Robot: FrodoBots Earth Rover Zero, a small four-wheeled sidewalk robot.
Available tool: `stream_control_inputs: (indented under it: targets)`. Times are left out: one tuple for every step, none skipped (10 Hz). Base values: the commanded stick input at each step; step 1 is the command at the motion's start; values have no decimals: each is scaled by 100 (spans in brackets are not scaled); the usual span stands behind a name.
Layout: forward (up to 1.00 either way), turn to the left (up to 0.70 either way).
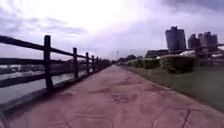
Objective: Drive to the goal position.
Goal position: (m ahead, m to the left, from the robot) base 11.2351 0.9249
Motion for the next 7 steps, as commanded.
stream_control_inputs:
  targets:
    - [100, 0]
    - [100, 0]
    - [100, 0]
    - [100, 0]
    - [100, 0]
    - [100, 0]
    - [100, 0]
